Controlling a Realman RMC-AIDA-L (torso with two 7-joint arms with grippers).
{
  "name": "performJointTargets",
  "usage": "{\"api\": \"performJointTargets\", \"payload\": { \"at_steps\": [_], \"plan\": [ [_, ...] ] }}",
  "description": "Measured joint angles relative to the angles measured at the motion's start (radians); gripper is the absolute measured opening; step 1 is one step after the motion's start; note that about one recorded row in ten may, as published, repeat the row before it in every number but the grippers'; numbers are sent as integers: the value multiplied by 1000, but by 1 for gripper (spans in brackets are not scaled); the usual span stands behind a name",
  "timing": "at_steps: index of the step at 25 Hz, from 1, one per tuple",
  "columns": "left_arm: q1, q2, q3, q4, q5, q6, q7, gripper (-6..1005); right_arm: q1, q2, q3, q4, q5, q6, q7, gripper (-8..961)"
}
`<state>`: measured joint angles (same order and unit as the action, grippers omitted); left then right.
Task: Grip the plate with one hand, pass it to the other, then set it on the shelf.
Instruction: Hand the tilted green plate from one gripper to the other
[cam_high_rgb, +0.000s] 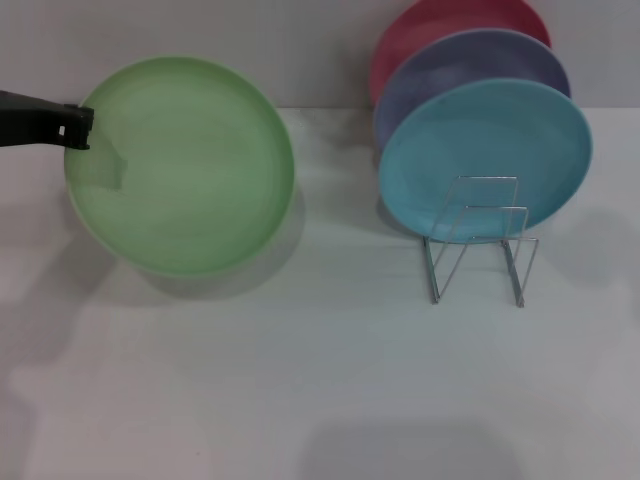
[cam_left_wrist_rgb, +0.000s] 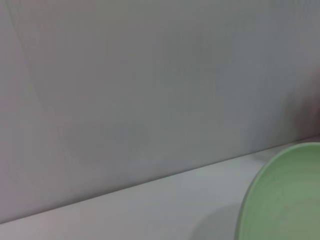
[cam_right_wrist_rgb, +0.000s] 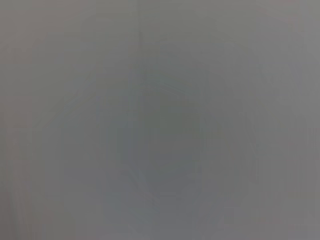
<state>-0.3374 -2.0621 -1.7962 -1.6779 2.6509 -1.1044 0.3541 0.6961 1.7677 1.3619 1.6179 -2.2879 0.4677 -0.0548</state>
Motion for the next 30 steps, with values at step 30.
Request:
{"api": "performJointTargets", "payload": {
  "at_steps": [30],
  "plan": [
    [44,0,4,-95,-104,-1,61,35,203,216,534,-342,30,782,-429,780]
  ]
}}
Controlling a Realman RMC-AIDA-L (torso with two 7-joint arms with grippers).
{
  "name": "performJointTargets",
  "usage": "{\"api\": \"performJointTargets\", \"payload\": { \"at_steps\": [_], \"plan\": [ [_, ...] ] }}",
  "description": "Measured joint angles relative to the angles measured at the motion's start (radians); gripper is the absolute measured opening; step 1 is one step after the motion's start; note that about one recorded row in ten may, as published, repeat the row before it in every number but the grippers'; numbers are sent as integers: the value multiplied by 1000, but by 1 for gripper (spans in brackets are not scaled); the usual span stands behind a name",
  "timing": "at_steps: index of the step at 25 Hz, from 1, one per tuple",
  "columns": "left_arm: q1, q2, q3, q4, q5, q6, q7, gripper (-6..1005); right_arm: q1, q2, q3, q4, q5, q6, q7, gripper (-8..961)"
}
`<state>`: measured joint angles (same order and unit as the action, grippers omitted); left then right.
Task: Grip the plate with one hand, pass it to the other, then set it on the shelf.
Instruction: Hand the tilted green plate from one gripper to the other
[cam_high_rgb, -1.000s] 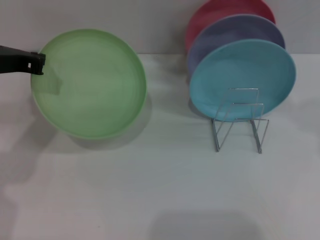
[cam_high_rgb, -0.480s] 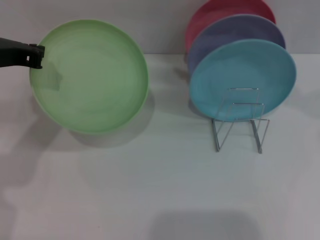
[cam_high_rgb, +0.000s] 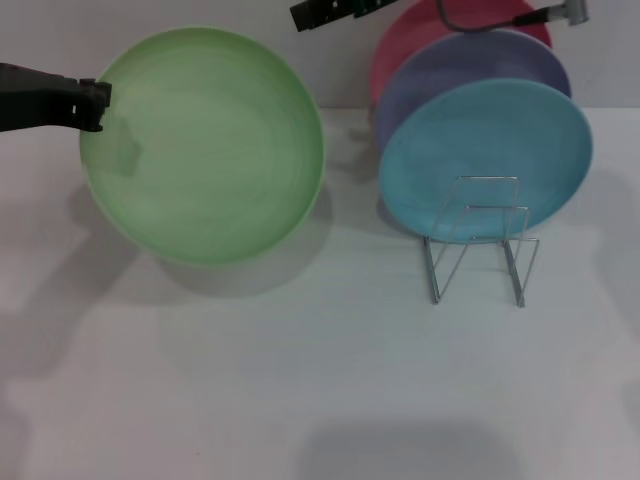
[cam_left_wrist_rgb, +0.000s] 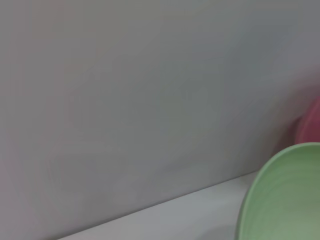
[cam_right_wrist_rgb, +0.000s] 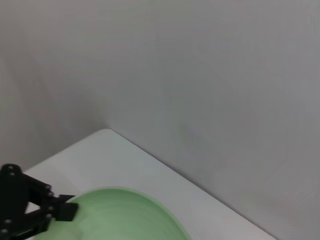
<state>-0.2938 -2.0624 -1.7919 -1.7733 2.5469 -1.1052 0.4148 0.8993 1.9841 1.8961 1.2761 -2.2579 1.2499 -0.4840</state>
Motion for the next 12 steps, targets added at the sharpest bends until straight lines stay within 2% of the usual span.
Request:
{"api": "performJointTargets", "payload": {
  "at_steps": [7,12],
  "plan": [
    [28,-2,60,25,-6,74,1,35,20,4,-26,-64,-10,-66,-7,780],
    [31,-2,85,78,-11,117,2,35,34,18,-23,-101,-7,-72,-28,781]
  ]
}}
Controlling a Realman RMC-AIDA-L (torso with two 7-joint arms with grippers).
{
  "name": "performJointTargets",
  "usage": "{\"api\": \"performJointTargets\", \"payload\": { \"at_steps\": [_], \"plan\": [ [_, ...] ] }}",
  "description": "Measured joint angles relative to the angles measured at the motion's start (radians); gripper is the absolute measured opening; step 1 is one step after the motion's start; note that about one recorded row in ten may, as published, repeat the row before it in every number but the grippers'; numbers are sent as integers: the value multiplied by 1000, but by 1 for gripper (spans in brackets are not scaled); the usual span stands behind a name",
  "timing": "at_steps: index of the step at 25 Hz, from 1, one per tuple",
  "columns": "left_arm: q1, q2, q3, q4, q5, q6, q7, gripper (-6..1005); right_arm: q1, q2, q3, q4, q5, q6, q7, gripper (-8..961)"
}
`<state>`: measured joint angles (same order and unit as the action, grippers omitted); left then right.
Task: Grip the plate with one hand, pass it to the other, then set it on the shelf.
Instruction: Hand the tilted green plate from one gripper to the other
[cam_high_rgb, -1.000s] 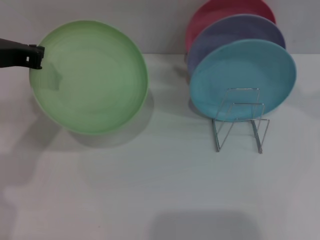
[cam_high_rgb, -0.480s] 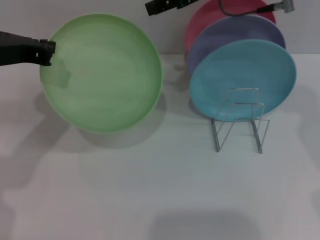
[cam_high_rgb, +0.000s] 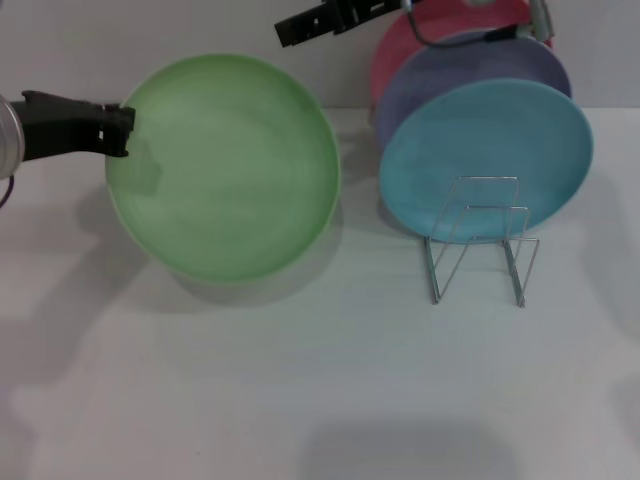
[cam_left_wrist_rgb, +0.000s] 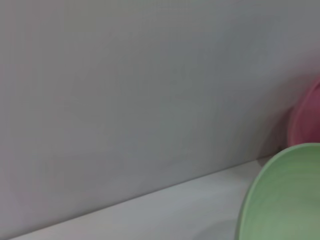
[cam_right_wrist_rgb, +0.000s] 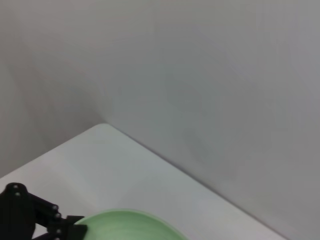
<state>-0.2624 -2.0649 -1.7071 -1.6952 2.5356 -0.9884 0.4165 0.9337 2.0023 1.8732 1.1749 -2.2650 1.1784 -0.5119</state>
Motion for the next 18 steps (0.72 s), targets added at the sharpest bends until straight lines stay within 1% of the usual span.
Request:
{"api": "performJointTargets", "payload": {
  "at_steps": [4,9,18],
  "plan": [
    [0,0,17,11,-10,12,0,35,26,9,10,-64,0,-9,-21,780],
    [2,0,25,5,-22,15,1,35,57,11,6,-131,-5,-40,-35,779],
    [-7,0,26,9,-26,17,2,35,85,19,-2,-182,-6,-54,-52,781]
  ]
}}
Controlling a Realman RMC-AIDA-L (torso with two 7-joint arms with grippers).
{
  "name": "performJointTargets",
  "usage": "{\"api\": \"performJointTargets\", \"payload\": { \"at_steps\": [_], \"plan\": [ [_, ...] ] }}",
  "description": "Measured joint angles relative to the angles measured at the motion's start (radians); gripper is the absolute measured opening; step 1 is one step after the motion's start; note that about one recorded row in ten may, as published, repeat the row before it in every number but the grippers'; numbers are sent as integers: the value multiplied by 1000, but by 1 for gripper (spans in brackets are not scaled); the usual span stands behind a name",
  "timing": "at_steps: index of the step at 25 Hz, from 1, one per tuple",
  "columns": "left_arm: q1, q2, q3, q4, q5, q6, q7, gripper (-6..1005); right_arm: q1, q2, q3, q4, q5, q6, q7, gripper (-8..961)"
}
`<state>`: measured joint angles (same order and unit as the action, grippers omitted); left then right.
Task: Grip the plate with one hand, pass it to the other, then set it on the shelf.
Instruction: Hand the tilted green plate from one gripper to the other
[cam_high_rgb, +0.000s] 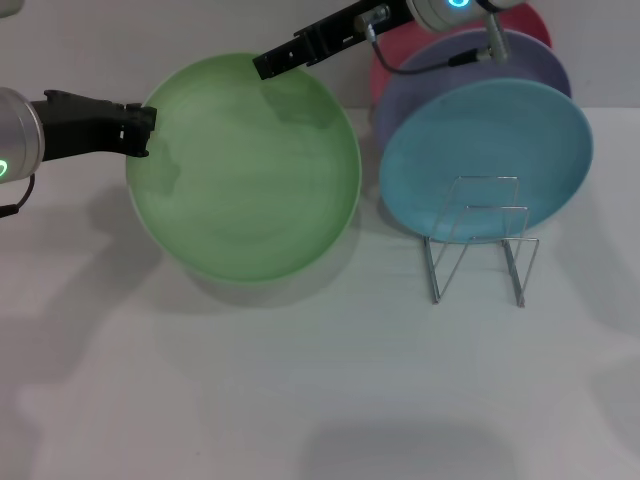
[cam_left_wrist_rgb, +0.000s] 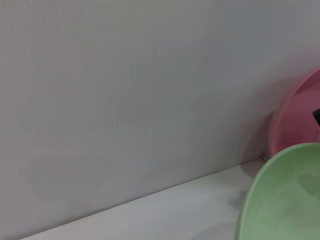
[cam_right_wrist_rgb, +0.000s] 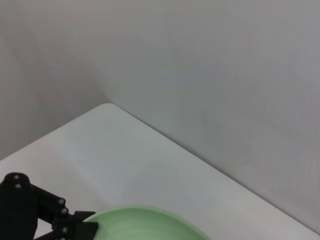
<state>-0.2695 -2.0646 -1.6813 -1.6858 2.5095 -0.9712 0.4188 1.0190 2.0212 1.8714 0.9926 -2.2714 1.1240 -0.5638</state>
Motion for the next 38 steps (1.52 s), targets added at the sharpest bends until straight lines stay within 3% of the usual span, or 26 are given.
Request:
{"api": "performJointTargets", "payload": {
  "at_steps": [16,31,38],
  "plan": [
    [-1,0,0,-2,-11,0,0,35,35,8,-25,-72,-30,-37,-25,780],
    [-2,2,0,-4,-19,-1,0,36,39,8,-21,-84,-39,-50,-25,665],
    [-2,2,0,-3,-19,-2,0,36,40,8,-21,-86,-40,-52,-25,434]
  ]
}}
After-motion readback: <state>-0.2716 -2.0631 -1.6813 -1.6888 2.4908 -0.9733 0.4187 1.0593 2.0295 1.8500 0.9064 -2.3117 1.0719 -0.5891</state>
